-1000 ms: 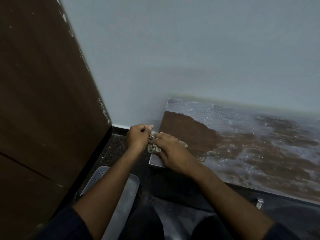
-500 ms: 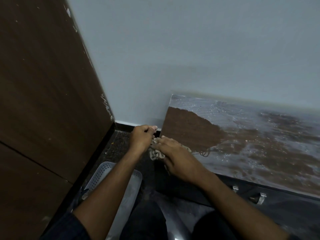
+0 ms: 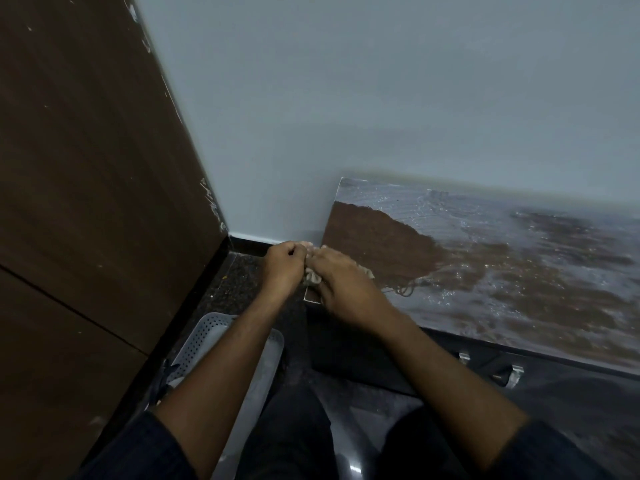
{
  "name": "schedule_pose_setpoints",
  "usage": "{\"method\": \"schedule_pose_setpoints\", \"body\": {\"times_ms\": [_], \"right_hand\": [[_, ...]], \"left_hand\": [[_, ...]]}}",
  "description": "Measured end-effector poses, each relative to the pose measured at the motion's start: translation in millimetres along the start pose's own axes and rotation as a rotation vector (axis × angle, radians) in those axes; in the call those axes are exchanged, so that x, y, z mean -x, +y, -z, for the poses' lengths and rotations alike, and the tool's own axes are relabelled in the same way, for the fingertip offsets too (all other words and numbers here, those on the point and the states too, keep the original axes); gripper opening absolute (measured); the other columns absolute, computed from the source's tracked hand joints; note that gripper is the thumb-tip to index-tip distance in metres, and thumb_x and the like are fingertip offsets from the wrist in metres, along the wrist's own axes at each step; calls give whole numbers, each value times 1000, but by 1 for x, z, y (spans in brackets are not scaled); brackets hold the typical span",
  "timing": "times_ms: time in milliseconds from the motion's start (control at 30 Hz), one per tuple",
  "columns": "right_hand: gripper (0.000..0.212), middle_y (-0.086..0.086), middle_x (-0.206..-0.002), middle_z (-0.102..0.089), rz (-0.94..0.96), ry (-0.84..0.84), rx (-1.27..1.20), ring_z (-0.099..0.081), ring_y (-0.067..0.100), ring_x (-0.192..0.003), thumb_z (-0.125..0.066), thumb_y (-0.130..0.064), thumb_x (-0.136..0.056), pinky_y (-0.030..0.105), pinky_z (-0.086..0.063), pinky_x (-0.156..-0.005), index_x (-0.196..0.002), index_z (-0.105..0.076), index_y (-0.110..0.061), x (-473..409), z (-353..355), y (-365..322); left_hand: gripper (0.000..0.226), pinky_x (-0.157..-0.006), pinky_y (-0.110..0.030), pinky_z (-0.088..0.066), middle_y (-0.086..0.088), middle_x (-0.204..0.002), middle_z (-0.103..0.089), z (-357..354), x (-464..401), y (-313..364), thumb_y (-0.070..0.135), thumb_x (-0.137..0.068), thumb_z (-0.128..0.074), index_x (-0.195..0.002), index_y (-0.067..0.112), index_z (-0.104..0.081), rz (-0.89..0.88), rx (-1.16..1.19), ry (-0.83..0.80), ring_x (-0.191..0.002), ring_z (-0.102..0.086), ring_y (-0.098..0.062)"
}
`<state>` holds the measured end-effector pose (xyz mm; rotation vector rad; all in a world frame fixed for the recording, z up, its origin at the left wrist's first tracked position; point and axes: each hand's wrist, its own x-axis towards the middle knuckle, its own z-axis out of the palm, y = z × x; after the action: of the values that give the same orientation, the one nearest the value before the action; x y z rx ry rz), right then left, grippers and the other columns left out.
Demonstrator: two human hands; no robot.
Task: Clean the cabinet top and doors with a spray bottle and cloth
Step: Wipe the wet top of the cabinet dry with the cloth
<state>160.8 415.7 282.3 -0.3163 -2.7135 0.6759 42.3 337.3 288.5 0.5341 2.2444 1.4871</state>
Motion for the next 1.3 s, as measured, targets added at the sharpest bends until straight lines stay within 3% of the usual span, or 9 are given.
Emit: {"method": "schedule_pose_setpoints", "body": {"times_ms": [100, 267, 500, 667, 833, 967, 1067, 1167, 1300], "right_hand": [[44, 9, -133, -59, -97, 41, 3, -51, 28, -125, -51, -13, -92, 46, -35, -113, -135, -57, -15, -20, 0, 1], [47, 5, -139, -55, 95, -4, 15, -44, 21, -131, -56, -5, -88, 39, -30, -118, -135, -56, -14, 29, -4, -24], [39, 9, -123, -62, -28, 1, 46, -53, 26, -116, -53, -10, -89, 47, -43, -104, -127, -61, -12, -9, 0, -14], [46, 7, -136, -58, 154, -69, 48, -48, 25, -131, -55, -4, -86, 44, -33, -116, -131, -59, -12, 27, -8, -21], [40, 9, -126, -62, 6, -53, 67, -53, 26, -119, -55, -13, -93, 45, -40, -109, -133, -58, -12, -13, 2, -5], [50, 9, -142, -54, 73, -83, 91, -43, 30, -137, -50, -8, -89, 49, -30, -117, -138, -54, -13, 11, -8, -19], [43, 4, -140, -55, 209, -106, 70, -41, 25, -138, -54, -6, -89, 41, -30, -118, -131, -59, -16, 36, -7, -26], [29, 7, -121, -61, 129, -76, -4, -53, 22, -117, -48, -12, -92, 39, -42, -103, -118, -60, -11, 19, 0, -18], [40, 9, -132, -56, -17, -22, 35, -50, 24, -123, -46, -18, -95, 43, -40, -107, -133, -53, -9, -5, -4, -9]], "left_hand": [[25, -81, -39, -56, -7, -91, -74, 4, 3, 2, 26, -95, -55, -93, 11, -75, -18, 1, 45, -87, -68, -24], [23, -74, -28, -50, -1, -92, -71, 16, 3, -1, 23, -95, -56, -104, 11, -74, 21, 50, 98, -80, -63, -14], [24, -90, -32, -54, -2, -106, -73, 20, 10, -1, 15, -96, -53, -109, 11, -72, 0, 38, 33, -97, -67, -14], [23, -79, -31, -54, -1, -104, -73, 21, 9, -3, 15, -96, -52, -107, 15, -72, 10, 15, 20, -88, -67, -16], [23, -81, -26, -51, -1, -106, -72, 22, 11, 2, 13, -94, -54, -109, 12, -72, -18, -23, 25, -97, -66, -14], [22, -90, -36, -54, 0, -105, -73, 22, 10, 1, 15, -93, -55, -106, 17, -72, -7, -7, 34, -96, -67, -16], [21, -91, -41, -55, 5, -102, -73, 17, 10, 1, 17, -92, -55, -102, 23, -73, -22, -33, 14, -95, -67, -16], [23, -92, -37, -54, 5, -106, -73, 10, 13, 6, 17, -92, -54, -104, 22, -74, -95, -97, -3, -98, -67, -13], [24, -85, -25, -51, 4, -108, -72, 7, 17, 15, 16, -94, -51, -106, 19, -73, -214, -154, 51, -95, -66, -11]]}}
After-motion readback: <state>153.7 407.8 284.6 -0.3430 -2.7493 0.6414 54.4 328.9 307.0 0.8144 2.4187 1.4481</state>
